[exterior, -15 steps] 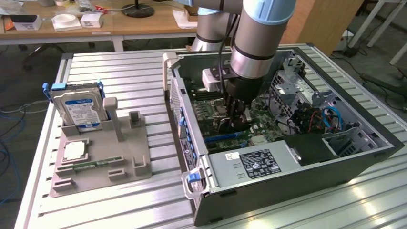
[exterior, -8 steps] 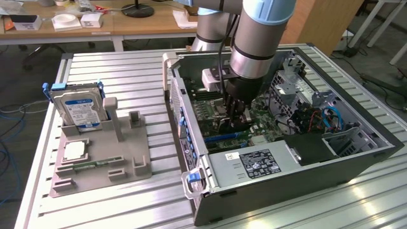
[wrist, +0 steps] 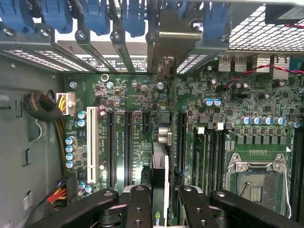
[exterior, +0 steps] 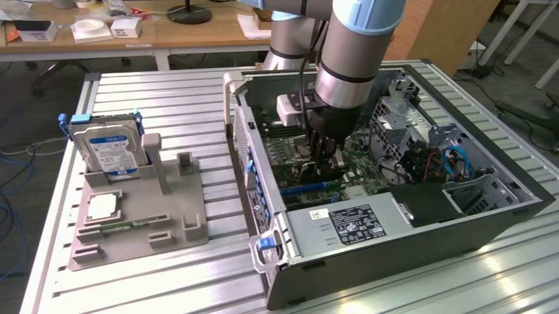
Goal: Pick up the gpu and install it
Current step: 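Insert the gpu into the slot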
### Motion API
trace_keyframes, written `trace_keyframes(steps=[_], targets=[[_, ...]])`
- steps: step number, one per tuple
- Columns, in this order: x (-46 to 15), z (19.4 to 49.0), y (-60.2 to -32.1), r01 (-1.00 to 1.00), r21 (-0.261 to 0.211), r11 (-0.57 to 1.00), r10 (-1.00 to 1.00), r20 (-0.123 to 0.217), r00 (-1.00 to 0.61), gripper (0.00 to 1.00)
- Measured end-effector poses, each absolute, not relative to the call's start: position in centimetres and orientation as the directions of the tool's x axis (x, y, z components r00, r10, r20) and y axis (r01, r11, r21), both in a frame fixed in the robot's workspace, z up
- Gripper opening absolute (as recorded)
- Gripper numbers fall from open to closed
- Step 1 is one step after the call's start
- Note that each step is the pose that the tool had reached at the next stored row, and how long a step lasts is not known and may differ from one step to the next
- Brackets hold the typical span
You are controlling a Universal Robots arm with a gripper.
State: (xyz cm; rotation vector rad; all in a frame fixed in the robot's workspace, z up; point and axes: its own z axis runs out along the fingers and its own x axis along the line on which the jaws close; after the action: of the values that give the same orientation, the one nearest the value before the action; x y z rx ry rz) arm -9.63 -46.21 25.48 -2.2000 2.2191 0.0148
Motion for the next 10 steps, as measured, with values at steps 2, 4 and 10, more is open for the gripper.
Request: trace_keyframes(steps=[2, 4, 10], targets=[[-9.65, 25.45, -46.21, -1.0, -0.005, 0.009, -1.0, -0.018, -0.009, 0.27], [-9.67, 25.41, -46.21, -1.0, -0.005, 0.009, -1.0, -0.018, -0.009, 0.27], [-9.69, 25.3, -46.21, -1.0, -0.005, 0.009, -1.0, -0.018, -0.009, 0.27]])
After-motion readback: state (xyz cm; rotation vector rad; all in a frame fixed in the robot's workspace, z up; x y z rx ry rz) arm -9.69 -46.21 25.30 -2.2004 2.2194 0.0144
